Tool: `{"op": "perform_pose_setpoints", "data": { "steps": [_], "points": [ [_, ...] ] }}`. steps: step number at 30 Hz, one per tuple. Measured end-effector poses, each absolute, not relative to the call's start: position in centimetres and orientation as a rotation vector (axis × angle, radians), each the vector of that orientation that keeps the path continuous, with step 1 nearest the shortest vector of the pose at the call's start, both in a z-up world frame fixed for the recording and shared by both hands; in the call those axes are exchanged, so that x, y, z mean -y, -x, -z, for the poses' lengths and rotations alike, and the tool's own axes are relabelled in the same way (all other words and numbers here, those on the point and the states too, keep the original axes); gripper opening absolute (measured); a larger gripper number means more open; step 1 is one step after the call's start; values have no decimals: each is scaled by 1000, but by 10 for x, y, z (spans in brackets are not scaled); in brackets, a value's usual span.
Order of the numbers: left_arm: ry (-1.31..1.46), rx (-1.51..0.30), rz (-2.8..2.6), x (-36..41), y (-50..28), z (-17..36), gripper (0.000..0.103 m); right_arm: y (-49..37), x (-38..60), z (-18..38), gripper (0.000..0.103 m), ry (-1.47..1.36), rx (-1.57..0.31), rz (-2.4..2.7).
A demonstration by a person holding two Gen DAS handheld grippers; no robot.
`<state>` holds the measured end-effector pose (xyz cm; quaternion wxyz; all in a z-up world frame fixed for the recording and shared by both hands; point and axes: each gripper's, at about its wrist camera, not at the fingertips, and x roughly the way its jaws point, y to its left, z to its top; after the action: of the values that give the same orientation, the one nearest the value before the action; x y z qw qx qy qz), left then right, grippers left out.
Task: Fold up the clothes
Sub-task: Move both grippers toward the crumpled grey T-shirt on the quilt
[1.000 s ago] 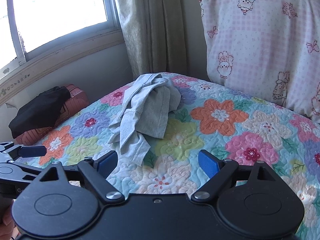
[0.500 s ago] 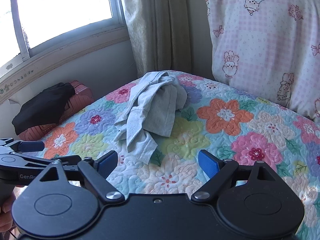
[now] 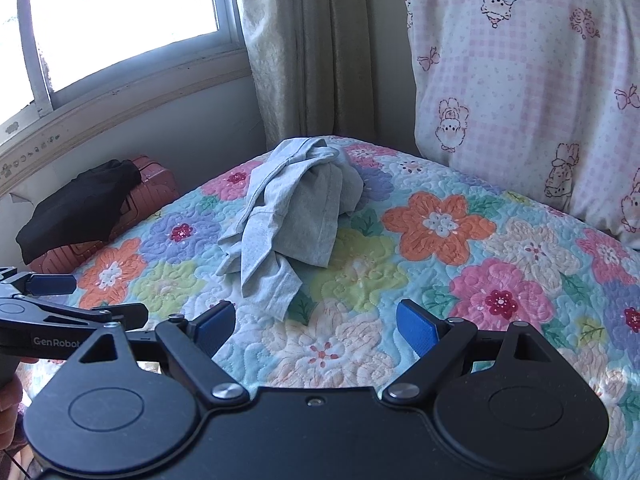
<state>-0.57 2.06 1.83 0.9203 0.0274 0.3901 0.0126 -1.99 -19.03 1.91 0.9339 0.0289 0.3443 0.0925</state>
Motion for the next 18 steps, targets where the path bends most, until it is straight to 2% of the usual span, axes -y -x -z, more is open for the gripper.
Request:
{"op": "perform_pose_setpoints", "data": {
  "steps": [18],
  "points": [
    [-92,-793,-44,-18,7,-20,103,17,190,-13,91,-60,-717,-183]
  ]
}}
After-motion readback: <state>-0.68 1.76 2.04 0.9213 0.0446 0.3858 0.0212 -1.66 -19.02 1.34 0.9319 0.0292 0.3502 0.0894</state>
